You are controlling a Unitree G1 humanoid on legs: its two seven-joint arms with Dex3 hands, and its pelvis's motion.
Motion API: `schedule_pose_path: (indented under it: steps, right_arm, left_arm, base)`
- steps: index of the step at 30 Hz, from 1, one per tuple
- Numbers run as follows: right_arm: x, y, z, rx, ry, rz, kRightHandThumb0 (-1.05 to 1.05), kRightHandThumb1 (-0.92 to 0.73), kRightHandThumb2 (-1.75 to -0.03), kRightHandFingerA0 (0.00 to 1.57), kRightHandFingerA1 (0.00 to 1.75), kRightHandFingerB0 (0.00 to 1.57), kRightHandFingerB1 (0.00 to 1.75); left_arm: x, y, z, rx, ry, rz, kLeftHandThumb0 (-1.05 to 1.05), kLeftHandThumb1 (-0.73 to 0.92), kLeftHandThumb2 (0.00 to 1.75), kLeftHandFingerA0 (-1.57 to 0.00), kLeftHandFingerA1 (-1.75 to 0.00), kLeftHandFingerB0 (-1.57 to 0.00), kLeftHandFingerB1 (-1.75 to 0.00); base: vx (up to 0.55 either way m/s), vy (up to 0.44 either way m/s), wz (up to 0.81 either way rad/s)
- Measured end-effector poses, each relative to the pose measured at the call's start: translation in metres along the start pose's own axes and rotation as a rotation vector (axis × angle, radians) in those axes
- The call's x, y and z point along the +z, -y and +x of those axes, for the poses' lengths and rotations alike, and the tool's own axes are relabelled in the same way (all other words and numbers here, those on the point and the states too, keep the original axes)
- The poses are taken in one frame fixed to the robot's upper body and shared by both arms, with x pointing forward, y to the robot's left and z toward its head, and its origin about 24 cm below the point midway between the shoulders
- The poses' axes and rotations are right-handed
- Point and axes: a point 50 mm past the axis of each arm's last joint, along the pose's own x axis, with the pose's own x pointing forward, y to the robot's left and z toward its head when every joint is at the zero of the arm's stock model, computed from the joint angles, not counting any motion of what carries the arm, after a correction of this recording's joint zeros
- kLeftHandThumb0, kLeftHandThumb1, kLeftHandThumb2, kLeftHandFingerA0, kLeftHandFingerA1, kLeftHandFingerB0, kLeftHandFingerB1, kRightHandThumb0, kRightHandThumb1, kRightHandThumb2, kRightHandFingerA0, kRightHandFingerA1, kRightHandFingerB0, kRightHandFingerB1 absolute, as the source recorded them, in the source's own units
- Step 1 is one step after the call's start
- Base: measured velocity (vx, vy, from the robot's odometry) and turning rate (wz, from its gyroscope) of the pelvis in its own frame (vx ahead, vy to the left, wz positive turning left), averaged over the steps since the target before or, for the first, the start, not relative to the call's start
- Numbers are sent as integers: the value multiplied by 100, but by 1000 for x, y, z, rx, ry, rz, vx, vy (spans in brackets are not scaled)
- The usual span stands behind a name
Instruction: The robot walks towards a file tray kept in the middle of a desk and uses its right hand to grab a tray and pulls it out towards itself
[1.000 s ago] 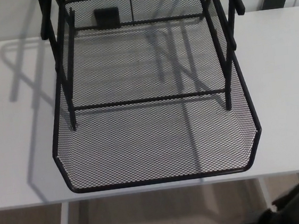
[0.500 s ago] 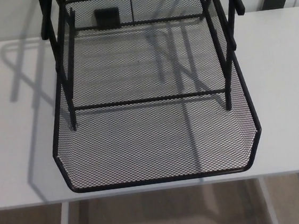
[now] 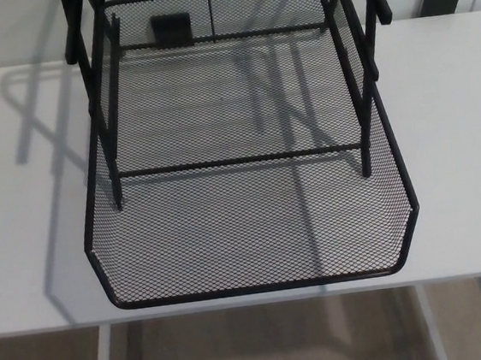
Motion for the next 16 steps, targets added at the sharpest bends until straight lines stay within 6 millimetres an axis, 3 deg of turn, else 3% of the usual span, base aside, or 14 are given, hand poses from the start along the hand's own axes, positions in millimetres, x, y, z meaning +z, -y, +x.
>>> schedule_pose_path:
  steps: [1, 2, 4, 5, 9, 10, 12, 13, 14, 16]
  right_arm:
    - [-1, -7, 5, 11, -20, 45, -61, -57, -73, 8, 44, 5, 35]
    - [-3, -13, 9, 27, -35, 75, -35, -47, -98, 1, 50, 0, 50]
    - [-6, -23, 15, 54, -59, 106, -35, -47, -98, 1, 50, 0, 50]
    - [-7, -29, 18, 68, -74, 121, -35, -46, -97, 1, 50, 0, 49]
    - [-12, -37, 30, 91, -107, 154, -36, -46, -98, 1, 50, 0, 49]
    - [-14, -39, 33, 95, -116, 162, -56, -62, -59, 11, 37, 9, 31]
    - [-17, -42, 37, 105, -131, 179, -54, -62, -58, 11, 38, 7, 31]
    - [-18, -43, 39, 110, -135, 188, -59, -54, -73, 6, 41, 6, 37]
    - [-19, -44, 40, 114, -137, 195, -34, -48, -99, 1, 50, 0, 49]
    - [-19, -45, 42, 118, -136, 201, -34, -48, -99, 1, 50, 0, 49]
  left_arm:
    - [-1, 0, 0, 6, -2, -5, -52, 23, 68, -57, -69, -41, -61]
    - [-1, -1, 0, 11, -1, -8, -46, 30, 49, -57, -64, -44, -56]
    - [0, -3, 0, 20, -1, -11, -46, 31, 50, -56, -63, -43, -55]
    - [0, -4, 0, 26, -1, -14, -47, 22, 68, -50, -66, -39, -60]
    - [1, -11, 0, 54, 4, -30, -39, 22, 67, -44, -70, -34, -61]
    - [2, -14, 0, 66, 6, -41, -39, 22, 67, -43, -69, -34, -61]
    - [3, -19, 0, 90, 12, -62, -38, 20, 67, -43, -70, -33, -61]
    - [3, -21, 0, 102, 13, -73, -38, 20, 68, -44, -70, -32, -60]
    - [3, -22, 0, 111, 13, -81, -39, 20, 68, -44, -70, -31, -61]
    - [3, -24, 0, 121, 10, -90, -38, 21, 68, -43, -71, -30, -60]
  base:
    - [0, 0, 0]
    - [0, 0, 0]
    - [0, 0, 0]
    - [0, 0, 0]
    - [0, 0, 0]
    - [0, 0, 0]
    - [0, 0, 0]
    - [0, 0, 0]
    - [0, 0, 0]
    - [0, 0, 0]
